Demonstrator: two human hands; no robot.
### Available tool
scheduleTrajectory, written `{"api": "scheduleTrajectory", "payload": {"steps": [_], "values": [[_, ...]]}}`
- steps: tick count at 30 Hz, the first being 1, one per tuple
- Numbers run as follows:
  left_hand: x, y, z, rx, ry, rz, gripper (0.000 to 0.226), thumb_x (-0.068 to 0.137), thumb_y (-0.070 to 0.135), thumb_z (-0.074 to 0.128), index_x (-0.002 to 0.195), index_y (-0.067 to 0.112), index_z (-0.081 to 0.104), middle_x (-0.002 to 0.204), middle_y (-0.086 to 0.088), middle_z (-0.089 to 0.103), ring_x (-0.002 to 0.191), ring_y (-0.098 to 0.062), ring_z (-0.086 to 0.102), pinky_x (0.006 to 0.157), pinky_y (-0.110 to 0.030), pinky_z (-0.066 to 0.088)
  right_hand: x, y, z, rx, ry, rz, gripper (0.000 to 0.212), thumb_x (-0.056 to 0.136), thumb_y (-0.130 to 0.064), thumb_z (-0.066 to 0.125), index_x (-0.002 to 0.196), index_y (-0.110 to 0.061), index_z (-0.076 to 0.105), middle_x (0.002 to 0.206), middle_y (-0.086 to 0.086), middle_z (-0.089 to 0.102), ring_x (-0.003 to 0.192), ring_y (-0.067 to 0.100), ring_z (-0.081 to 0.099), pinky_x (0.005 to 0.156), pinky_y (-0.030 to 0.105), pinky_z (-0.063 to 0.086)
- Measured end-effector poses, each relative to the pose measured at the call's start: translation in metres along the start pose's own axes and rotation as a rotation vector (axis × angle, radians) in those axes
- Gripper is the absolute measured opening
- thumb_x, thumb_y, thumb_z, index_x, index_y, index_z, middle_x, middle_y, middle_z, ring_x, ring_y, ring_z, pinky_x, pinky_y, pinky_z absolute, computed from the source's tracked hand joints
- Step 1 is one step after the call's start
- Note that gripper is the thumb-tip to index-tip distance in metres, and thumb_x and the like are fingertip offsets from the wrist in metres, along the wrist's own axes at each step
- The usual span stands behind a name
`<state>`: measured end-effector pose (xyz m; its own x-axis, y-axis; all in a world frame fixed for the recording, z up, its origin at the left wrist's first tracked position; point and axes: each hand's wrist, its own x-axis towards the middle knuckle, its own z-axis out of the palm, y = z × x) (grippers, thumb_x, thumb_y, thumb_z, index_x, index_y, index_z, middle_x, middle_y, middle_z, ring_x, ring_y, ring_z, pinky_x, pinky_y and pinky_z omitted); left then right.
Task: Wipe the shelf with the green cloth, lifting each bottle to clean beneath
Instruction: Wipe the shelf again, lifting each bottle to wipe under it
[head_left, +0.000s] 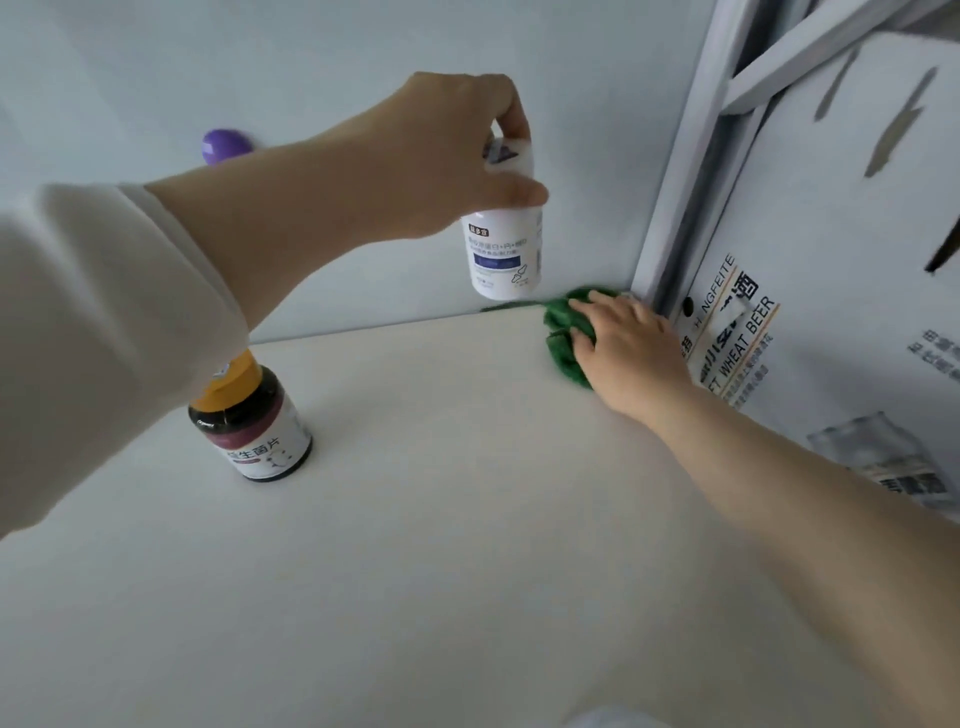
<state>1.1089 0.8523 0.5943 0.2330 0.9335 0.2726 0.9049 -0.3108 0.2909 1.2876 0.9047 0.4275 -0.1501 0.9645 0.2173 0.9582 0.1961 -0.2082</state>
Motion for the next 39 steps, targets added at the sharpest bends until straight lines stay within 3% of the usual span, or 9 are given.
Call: {"api": "scheduleTrajectory", "payload": {"steps": [6, 13, 17, 21, 25, 27, 30, 35, 39], "values": [[-0.009, 0.012, 0.004, -0.08, 0.003, 0.049, 0.039, 0.08, 0.044, 0.059, 0.111, 0.022, 0.052, 0.107, 0.002, 0.054, 0.08, -0.022, 0.058, 0.053, -0.026, 0.04, -0.045, 0.007, -0.013, -0.039, -0.092, 0.221, 0.05, 0.096, -0.038, 0.025, 0.144, -0.026, 0.019, 0.155, -0.003, 0.013, 0.14, 0.024, 0.01, 0.113, 0.04, 0.008], [-0.02, 0.01, 0.007, -0.057, -0.03, 0.044, 0.039, 0.079, 0.045, 0.059, 0.111, 0.022, 0.051, 0.111, -0.001, 0.056, 0.08, -0.024, 0.058, 0.059, -0.03, 0.042, -0.106, -0.077, -0.014, 0.128, -0.189, -0.417, 0.051, 0.093, -0.041, 0.036, 0.142, -0.034, 0.023, 0.154, -0.017, 0.012, 0.14, 0.008, 0.007, 0.11, 0.027, 0.0], [-0.018, 0.004, 0.024, -0.019, -0.074, 0.022, 0.039, 0.079, 0.046, 0.059, 0.11, 0.023, 0.051, 0.107, -0.001, 0.056, 0.067, -0.01, 0.049, 0.055, -0.026, 0.038, -0.129, -0.057, -0.019, 0.208, -0.219, -0.607, 0.049, 0.093, -0.042, 0.039, 0.14, -0.035, 0.028, 0.152, -0.019, 0.018, 0.14, 0.004, 0.007, 0.109, 0.023, 0.003], [-0.018, -0.005, 0.041, -0.045, -0.106, 0.005, 0.039, 0.078, 0.043, 0.061, 0.11, 0.022, 0.051, 0.102, 0.0, 0.053, 0.065, -0.006, 0.045, 0.051, -0.024, 0.033, -0.108, 0.005, -0.025, 0.072, -0.098, -0.256, 0.046, 0.094, -0.042, 0.035, 0.139, -0.037, 0.028, 0.151, -0.019, 0.02, 0.141, 0.007, 0.012, 0.111, 0.029, 0.009], [-0.021, -0.011, 0.05, -0.035, -0.146, -0.028, 0.04, 0.079, 0.041, 0.061, 0.111, 0.02, 0.052, 0.105, -0.002, 0.054, 0.079, -0.022, 0.051, 0.059, -0.028, 0.037, -0.077, 0.025, -0.028, 0.001, -0.092, 0.051, 0.045, 0.096, -0.039, 0.03, 0.14, -0.031, 0.028, 0.153, -0.012, 0.02, 0.14, 0.017, 0.014, 0.112, 0.038, 0.01], [-0.024, -0.012, 0.054, -0.054, -0.16, -0.051, 0.04, 0.079, 0.041, 0.062, 0.111, 0.02, 0.052, 0.106, -0.001, 0.053, 0.083, -0.023, 0.052, 0.063, -0.029, 0.039, -0.078, 0.017, -0.027, -0.001, -0.114, 0.058, 0.047, 0.096, -0.038, 0.029, 0.142, -0.029, 0.025, 0.154, -0.01, 0.017, 0.14, 0.018, 0.012, 0.113, 0.039, 0.008], [-0.028, -0.012, 0.062, -0.065, -0.17, -0.045, 0.039, 0.079, 0.04, 0.063, 0.111, 0.019, 0.052, 0.1, 0.001, 0.051, 0.078, -0.02, 0.05, 0.053, -0.025, 0.035, -0.116, 0.006, -0.03, 0.033, -0.134, -0.127, 0.048, 0.094, -0.039, 0.034, 0.141, -0.031, 0.026, 0.153, -0.014, 0.017, 0.141, 0.014, 0.011, 0.114, 0.036, 0.008], [-0.032, -0.013, 0.071, -0.084, -0.124, -0.038, 0.038, 0.08, 0.04, 0.061, 0.111, 0.021, 0.05, 0.096, 0.005, 0.049, 0.067, -0.01, 0.047, 0.05, -0.022, 0.031, -0.191, 0.015, -0.046, 0.135, -0.166, -0.366, 0.053, 0.086, -0.056, 0.021, 0.137, -0.045, 0.025, 0.146, -0.032, 0.013, 0.137, -0.006, 0.006, 0.106, 0.012, 0.0], [-0.035, -0.013, 0.073, -0.06, -0.145, -0.04, 0.042, 0.081, 0.043, 0.058, 0.116, 0.02, 0.048, 0.108, -0.003, 0.055, 0.083, -0.021, 0.051, 0.058, -0.026, 0.036, -0.148, 0.032, -0.044, 0.068, -0.116, -0.179, 0.046, 0.094, -0.043, 0.031, 0.139, -0.038, 0.027, 0.151, -0.019, 0.019, 0.141, 0.008, 0.013, 0.114, 0.033, 0.011]]}}
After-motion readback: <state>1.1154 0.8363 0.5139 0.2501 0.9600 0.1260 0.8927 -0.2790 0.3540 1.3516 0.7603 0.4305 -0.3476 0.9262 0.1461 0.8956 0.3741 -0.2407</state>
